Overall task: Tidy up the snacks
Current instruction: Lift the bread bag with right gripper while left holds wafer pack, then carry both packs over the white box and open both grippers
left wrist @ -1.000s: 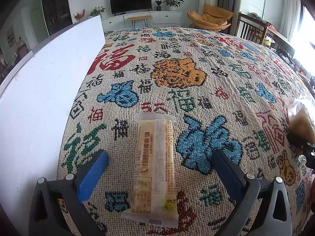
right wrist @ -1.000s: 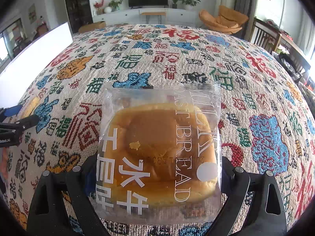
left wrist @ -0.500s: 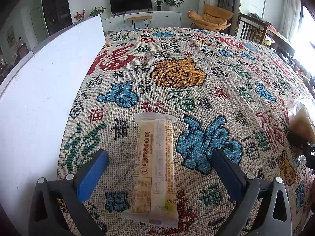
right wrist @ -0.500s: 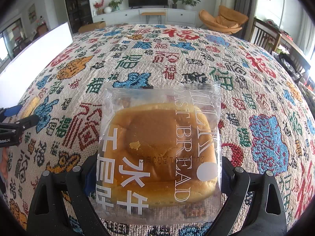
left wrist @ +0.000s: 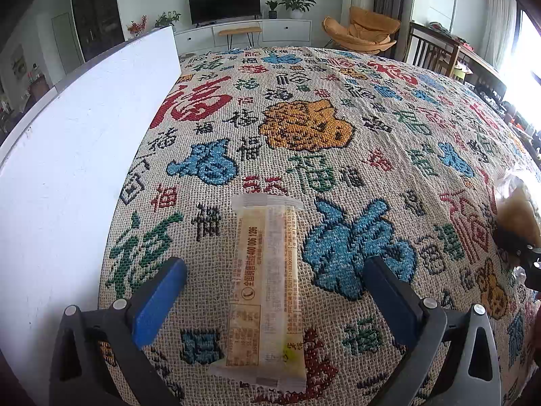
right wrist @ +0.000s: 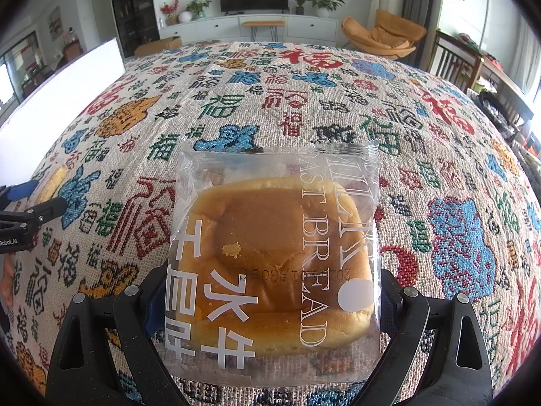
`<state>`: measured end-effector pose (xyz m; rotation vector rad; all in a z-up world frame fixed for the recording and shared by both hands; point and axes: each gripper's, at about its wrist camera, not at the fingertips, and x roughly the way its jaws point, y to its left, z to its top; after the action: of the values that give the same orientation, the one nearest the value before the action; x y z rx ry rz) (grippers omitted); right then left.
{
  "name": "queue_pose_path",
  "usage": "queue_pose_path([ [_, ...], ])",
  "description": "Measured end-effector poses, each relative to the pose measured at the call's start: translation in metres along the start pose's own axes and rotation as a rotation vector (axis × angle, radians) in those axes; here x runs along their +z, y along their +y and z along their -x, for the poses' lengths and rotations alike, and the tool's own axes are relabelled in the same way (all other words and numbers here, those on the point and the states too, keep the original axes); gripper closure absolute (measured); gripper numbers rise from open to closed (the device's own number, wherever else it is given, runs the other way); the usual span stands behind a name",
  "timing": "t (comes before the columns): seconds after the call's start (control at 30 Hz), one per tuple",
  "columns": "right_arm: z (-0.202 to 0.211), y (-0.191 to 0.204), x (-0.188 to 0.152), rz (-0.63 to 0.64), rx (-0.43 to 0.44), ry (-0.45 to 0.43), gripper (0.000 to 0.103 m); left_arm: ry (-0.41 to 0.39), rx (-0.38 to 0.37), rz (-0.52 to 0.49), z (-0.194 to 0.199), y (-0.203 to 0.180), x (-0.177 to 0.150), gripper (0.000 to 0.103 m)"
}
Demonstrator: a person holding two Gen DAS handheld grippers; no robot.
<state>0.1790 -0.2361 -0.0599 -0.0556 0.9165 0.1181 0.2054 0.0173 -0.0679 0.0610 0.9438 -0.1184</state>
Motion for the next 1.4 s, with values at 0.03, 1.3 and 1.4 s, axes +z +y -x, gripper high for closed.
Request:
queue_pose_path([
  [0.03,0.000,0.000,0.000,0.000,0.000,0.000,0.008,0.000,0.000,0.000,0.000,0.000,0.000,0.000],
  [1.3,-0.002,-0.003,0.017,0.027,0.072,0.202,0.009,0.160,-0.136,0.000,0.002,0.009,0.011,0.003],
  [1.4,0.010,-0.006,0.033,0.008,0.100,0.219,0.009,0.127,-0.059,-0.088,0.004,-0.003,0.007,0.024],
])
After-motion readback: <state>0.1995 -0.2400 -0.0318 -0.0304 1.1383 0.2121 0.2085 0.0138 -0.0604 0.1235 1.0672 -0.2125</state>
